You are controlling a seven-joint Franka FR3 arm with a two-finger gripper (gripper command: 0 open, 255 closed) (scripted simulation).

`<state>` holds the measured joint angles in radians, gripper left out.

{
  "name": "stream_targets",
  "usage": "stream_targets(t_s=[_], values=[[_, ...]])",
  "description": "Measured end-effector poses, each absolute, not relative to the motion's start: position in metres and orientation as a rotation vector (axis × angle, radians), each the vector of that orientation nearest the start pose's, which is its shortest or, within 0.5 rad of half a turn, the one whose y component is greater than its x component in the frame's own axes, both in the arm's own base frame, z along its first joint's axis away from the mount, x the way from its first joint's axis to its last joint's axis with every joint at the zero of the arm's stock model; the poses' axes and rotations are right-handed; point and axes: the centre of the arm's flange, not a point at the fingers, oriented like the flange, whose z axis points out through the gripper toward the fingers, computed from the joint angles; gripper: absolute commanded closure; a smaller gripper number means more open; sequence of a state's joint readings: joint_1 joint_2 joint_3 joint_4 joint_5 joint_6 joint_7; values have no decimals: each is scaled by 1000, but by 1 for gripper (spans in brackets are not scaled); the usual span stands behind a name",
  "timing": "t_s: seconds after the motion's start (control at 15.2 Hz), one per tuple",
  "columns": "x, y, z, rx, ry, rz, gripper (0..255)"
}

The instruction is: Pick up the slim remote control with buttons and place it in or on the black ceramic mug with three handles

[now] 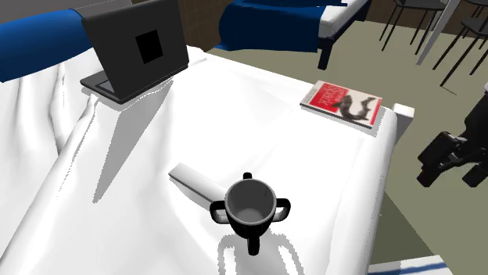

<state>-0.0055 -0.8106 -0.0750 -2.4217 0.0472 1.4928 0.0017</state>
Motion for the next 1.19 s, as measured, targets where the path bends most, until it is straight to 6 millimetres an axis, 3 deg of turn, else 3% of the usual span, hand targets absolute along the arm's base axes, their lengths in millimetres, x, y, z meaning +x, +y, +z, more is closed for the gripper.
stream_targets(t_s=[0.13, 0.33, 1.19], values=[[292, -18, 558, -3032, 71, 176, 0], [314, 6, 548, -3041, 3, 166, 0], [401, 145, 491, -3062, -342, 112, 0]])
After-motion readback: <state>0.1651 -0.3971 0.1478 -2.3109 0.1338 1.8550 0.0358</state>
